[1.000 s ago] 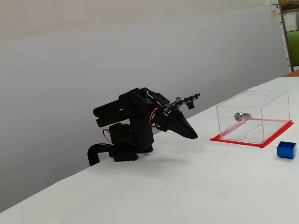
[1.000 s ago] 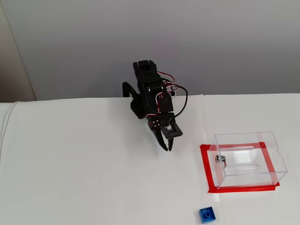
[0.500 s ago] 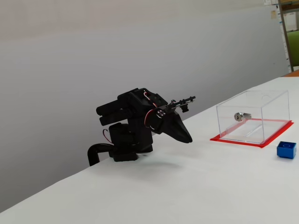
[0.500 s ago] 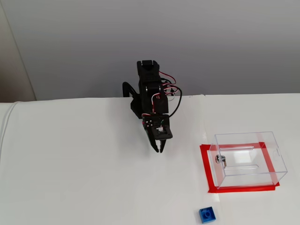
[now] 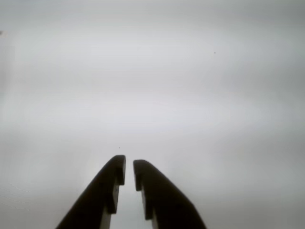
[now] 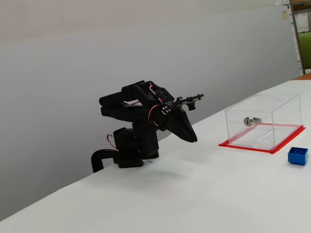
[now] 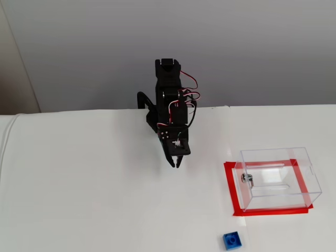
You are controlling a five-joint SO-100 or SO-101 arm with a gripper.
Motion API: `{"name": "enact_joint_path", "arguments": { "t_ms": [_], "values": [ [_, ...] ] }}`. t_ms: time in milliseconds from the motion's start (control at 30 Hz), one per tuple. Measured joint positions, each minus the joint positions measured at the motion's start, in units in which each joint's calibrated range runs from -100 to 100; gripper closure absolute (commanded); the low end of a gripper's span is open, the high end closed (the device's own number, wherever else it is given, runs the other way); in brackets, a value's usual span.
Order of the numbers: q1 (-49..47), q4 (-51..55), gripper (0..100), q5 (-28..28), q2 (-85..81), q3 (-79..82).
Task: Pick the blue lego brick and place it into the transparent box
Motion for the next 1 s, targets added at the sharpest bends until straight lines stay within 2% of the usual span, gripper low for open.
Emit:
{"name": "enact_joint_path", "arguments": {
  "t_ms": [400,800,1000],
  "values": [
    [0.21,0.09,98,0.1,35.52,-25.95],
    [0.11,0.09,98,0.15,61.31,-51.63],
    [-0.21,0.09,98,0.15,68.92,-59.93]
  ]
}}
